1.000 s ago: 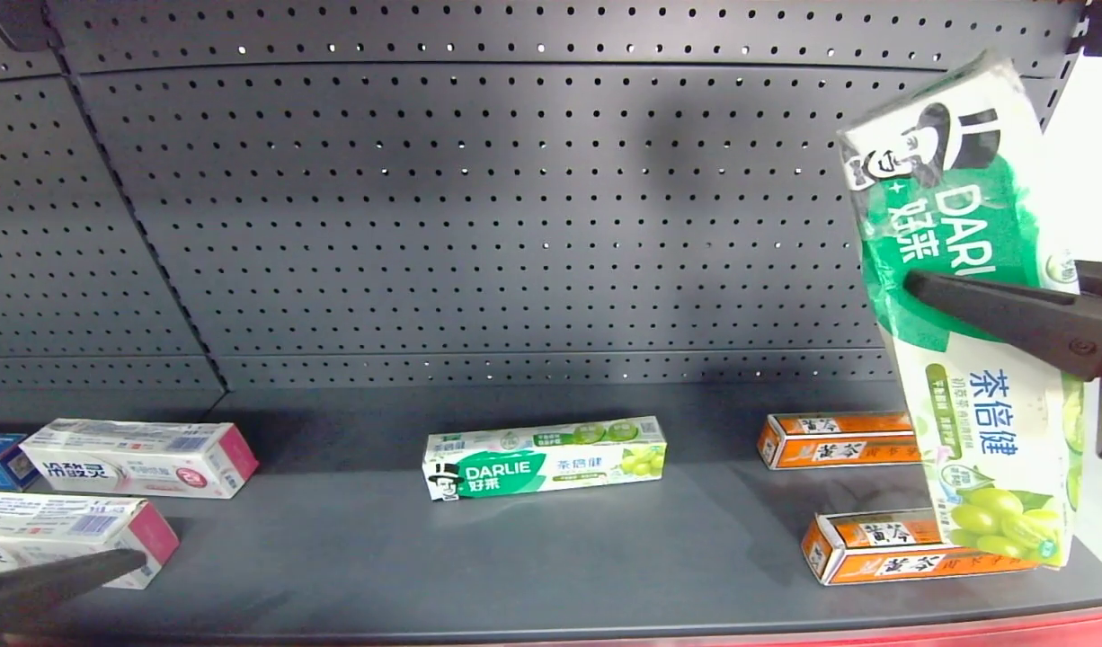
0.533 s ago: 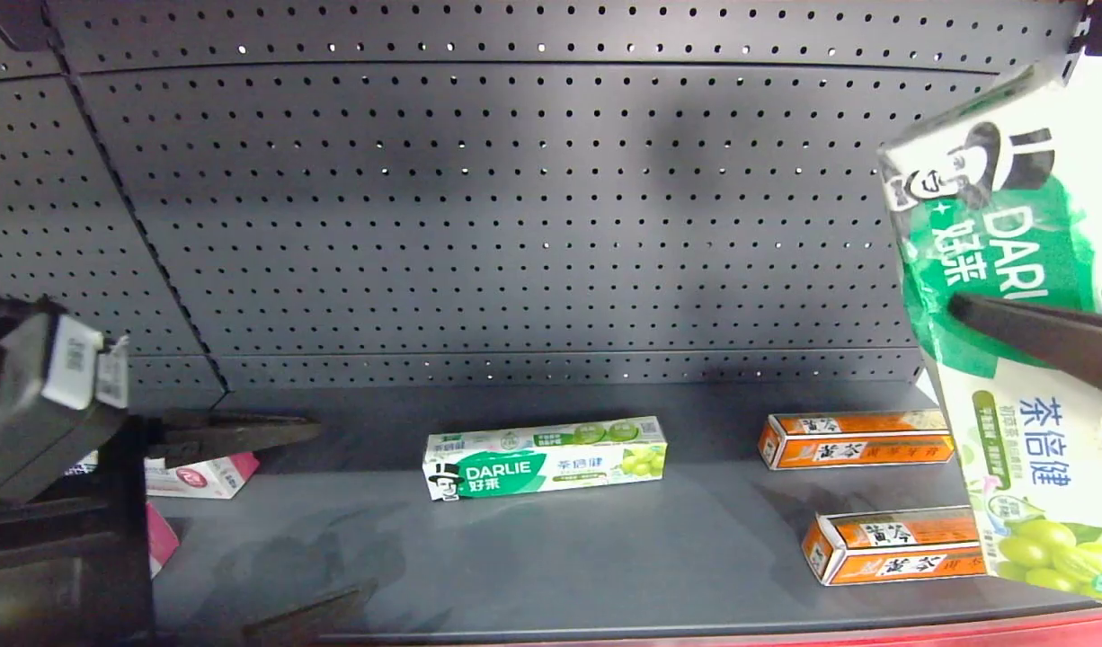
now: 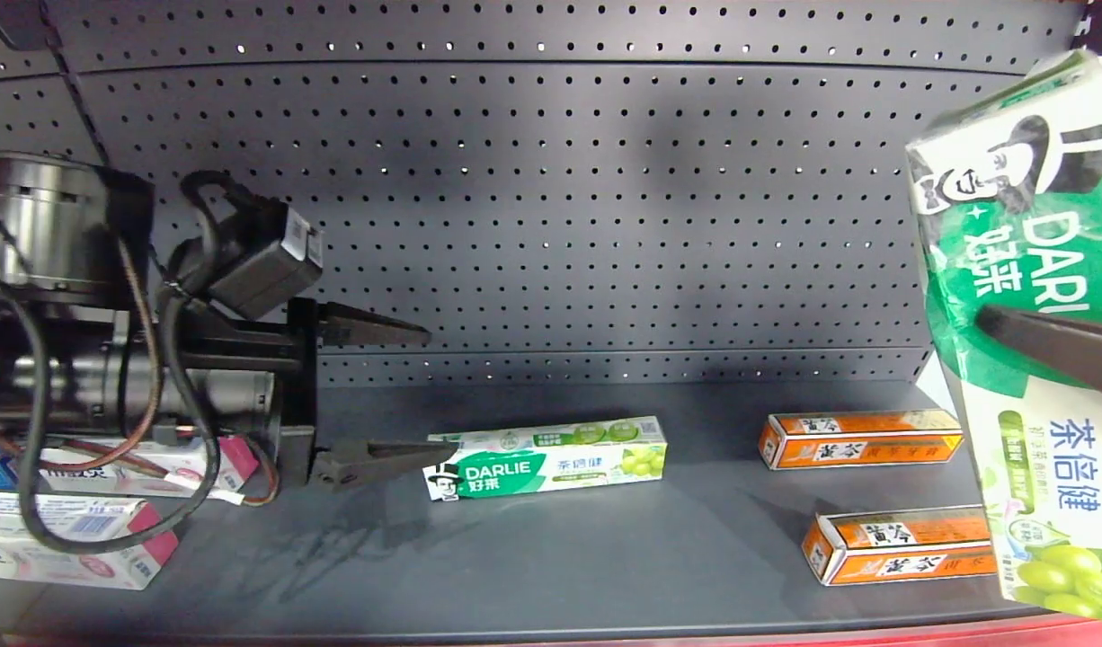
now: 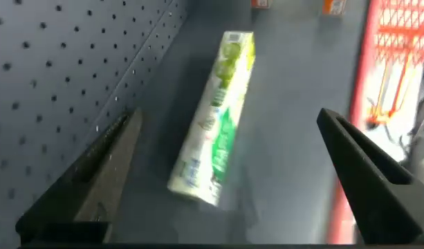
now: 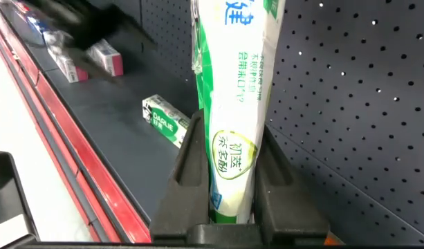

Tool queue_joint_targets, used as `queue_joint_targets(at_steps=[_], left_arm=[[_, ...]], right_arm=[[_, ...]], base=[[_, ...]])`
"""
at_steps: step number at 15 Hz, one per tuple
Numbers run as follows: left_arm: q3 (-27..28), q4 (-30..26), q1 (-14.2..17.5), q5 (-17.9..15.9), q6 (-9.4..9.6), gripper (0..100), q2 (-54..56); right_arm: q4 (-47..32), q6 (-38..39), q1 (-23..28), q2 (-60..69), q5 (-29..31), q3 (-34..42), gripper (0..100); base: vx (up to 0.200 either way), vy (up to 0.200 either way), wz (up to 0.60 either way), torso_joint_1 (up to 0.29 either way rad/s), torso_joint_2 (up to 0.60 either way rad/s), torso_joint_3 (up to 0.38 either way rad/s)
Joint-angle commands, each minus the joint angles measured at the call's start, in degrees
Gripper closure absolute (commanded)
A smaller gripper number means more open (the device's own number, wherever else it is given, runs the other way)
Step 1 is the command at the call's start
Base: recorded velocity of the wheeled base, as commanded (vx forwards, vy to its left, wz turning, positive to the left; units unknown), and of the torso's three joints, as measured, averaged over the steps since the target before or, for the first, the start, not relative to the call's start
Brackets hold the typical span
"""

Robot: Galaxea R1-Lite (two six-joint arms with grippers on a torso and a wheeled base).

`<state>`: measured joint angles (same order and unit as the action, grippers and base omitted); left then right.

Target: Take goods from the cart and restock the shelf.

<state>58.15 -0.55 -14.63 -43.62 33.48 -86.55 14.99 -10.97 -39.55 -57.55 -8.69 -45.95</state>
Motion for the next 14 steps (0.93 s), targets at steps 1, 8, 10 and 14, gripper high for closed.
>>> queue_joint_targets(at_steps=[1, 8, 10, 14], left_arm=[[3.3, -0.2, 1.5, -2.7, 3.35, 0, -9.2], [13.7, -14.0, 1.8, -3.0, 7.31, 0, -13.7], [15.8, -13.6, 1.1, 0.4, 7.83, 0, -16.7], [20.0, -14.5, 1.0, 0.2, 13.81, 0, -21.9]], right_arm=[[0.0, 0.0, -0.1, 0.3, 0.0, 0.1, 100], [0.1, 0.0, -0.1, -0.3, -0.3, 0.5, 100], [0.1, 0.0, -0.1, -0.5, -0.7, 0.3, 100], [0.1, 0.0, -0.1, -0.5, -0.7, 1.2, 100]], base=[[0.0, 0.0, 0.0, 0.0, 0.0, 0.0], [0.0, 0.0, 0.0, 0.0, 0.0, 0.0], [0.0, 0.0, 0.0, 0.0, 0.0, 0.0], [0.0, 0.0, 0.0, 0.0, 0.0, 0.0]])
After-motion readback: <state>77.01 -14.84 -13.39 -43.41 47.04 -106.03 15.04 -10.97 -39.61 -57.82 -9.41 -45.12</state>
